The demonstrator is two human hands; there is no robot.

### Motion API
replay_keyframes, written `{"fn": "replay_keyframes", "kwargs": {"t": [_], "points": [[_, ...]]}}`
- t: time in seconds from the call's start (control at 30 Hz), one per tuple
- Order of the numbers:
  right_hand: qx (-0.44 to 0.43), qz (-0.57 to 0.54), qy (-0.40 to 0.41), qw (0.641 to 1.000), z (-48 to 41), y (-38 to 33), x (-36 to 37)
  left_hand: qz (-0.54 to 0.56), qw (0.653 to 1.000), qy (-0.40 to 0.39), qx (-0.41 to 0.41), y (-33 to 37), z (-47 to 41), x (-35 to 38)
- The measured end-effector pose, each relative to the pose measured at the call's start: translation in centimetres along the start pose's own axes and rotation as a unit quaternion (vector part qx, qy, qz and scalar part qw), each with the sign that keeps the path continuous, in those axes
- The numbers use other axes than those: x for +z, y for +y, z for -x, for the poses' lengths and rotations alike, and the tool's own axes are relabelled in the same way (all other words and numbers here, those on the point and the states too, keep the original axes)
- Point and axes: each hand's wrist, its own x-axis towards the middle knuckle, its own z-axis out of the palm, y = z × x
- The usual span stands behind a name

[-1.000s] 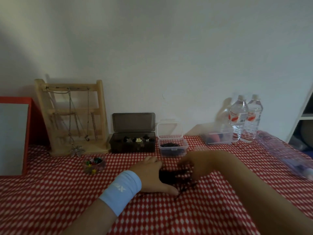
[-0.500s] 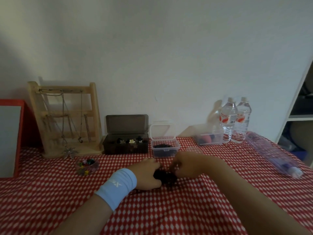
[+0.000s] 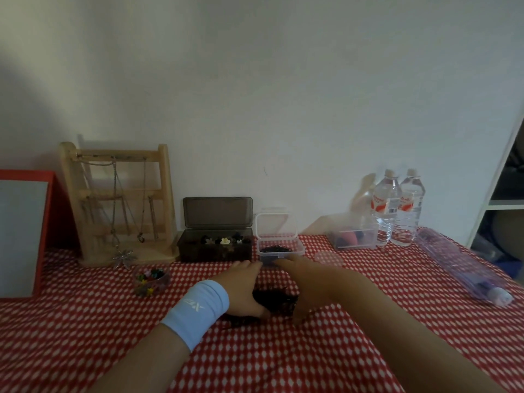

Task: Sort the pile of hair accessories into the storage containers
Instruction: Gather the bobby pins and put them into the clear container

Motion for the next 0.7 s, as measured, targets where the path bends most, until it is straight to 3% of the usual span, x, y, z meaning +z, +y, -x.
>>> {"fn": "replay_keyframes", "kwargs": {"t": [0.1, 0.27, 0.47, 0.7], "points": [[-0.015, 0.007, 0.004, 1.0, -0.1, -0.7, -0.7, -0.025, 1.0, -0.002, 0.0, -0.4, 0.5, 0.2], [-0.078, -0.038, -0.024, 0.996, -1.3, -3.0, -0.2, 0.04, 0.999, 0.022, 0.003, -1.6, 1.4, -0.2], [-0.065, 0.02, 0.013, 0.998, -3.2, -3.7, 1.2, 0.095, 0.994, 0.046, 0.016, -3.7, 2.2, -0.1], [-0.093, -0.031, 0.006, 0.995, -4.0, -4.5, 1.7, 0.103, 0.993, 0.056, 0.015, -4.6, 2.2, -0.2]]}}
